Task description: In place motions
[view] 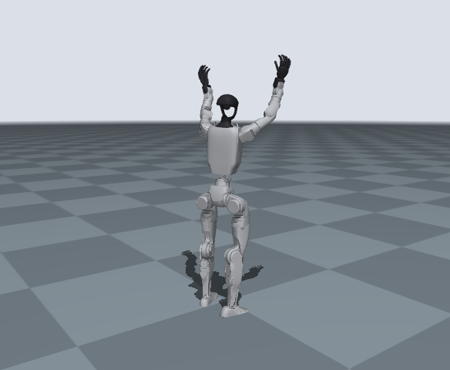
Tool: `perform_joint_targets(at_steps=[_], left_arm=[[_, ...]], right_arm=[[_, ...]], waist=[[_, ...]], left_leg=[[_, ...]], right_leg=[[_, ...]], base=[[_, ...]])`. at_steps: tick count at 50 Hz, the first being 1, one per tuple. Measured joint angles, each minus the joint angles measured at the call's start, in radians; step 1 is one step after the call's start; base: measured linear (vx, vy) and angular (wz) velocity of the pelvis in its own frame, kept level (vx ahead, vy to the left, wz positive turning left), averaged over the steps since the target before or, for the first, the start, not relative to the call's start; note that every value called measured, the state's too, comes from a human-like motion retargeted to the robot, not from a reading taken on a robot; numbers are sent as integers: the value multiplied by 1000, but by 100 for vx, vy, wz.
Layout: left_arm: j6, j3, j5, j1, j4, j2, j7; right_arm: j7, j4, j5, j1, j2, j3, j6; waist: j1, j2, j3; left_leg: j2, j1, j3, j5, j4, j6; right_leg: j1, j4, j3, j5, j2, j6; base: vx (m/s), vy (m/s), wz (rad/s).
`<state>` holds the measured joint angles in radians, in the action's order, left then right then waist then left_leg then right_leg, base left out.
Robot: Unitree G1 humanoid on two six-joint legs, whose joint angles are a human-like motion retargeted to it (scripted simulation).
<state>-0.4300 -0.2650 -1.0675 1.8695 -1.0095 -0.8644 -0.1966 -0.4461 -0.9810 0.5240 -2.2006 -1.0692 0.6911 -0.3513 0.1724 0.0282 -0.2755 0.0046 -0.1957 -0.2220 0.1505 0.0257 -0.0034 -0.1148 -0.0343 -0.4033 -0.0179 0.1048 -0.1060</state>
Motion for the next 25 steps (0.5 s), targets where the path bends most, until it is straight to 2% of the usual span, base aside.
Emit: perform_joint_targets(at_steps=[9, 15, 20, 25], left_arm=[[-2, -3, 42, -37, -4, 12, 2], [2, -5, 128, -126, -32, 19, 21], [31, 68, 205, -295, -38, 87, 64], [78, 135, 331, -531, -26, 151, 144]], right_arm=[[33, -13, -4, 52, 23, -9, 5], [74, -58, -47, 177, 50, -48, 22], [95, -90, -205, 411, 110, -155, 29], [12, -68, -374, 758, 235, -323, 34]], waist=[[-10, 12, 19], [-26, 25, 19], [-46, 36, 41], [-75, 38, 74]], left_leg=[[7, 5, -7, -1, 4, 0], [3, 12, -12, -5, 0, 4], [-3, 53, -21, -7, -3, 9], [-11, 116, -28, -7, -7, 13]], right_leg=[[2, -1, 7, 4, -6, 6], [6, 0, 7, 7, -9, 13], [41, 1, 11, 10, -10, 19], [98, 4, 14, 15, -8, 25]], base=[[0, 0, 0], [0, 1, -1], [0, 0, 0], [2, 0, -1]])
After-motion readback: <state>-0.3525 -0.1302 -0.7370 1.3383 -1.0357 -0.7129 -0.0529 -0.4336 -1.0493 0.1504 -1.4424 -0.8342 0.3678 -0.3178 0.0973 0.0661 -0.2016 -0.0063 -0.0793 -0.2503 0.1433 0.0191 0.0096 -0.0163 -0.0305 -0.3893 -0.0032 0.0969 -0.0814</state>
